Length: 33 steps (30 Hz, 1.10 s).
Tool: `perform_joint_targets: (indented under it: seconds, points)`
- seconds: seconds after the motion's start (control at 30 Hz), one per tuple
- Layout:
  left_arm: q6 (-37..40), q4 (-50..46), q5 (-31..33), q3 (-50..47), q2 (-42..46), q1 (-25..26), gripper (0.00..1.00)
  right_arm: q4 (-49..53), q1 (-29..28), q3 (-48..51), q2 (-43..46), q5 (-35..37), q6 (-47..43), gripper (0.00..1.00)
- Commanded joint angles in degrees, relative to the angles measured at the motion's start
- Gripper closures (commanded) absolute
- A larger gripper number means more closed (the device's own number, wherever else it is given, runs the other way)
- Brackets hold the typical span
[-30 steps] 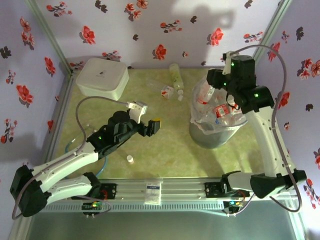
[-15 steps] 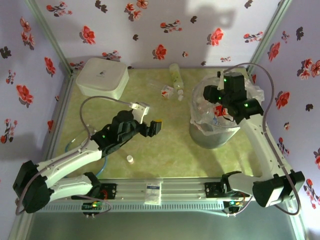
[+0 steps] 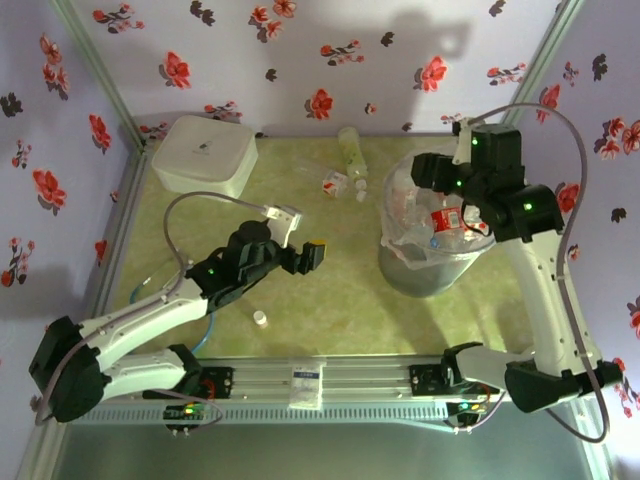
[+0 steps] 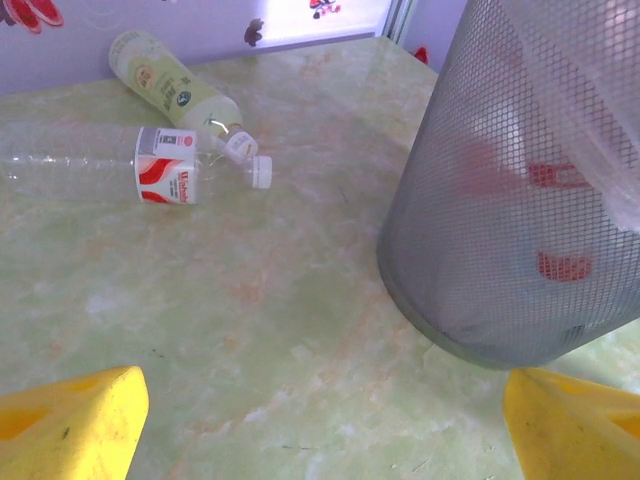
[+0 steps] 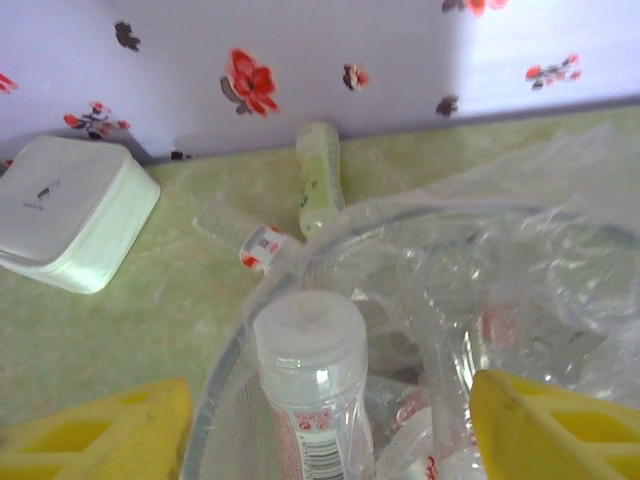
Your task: Put the plastic bottles in the bin
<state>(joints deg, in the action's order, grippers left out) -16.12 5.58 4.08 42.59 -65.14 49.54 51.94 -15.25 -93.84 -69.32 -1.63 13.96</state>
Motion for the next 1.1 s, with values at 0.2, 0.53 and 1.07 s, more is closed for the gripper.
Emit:
perform_joint_targets:
  seconds: [0.2, 0.53, 1.07]
  points:
    - [-0.43, 1.12, 0.31, 1.62, -0.31, -0.36, 0.08, 0.59, -0.04, -5.17, -10.23, -1.87, -2.22, 0.53]
    - [-11.92, -3.04, 3.60, 5.17, -6.71, -4.82, 0.09, -3.32, -0.04, 3.15, -10.98, -2.76, -0.82, 0.58]
    - [-35.90, -16.05, 5.94, 38.07, -39.82, -13.56, 0.09, -2.12, 0.21, 3.88, 0.69, 1.24, 2.05, 0.26]
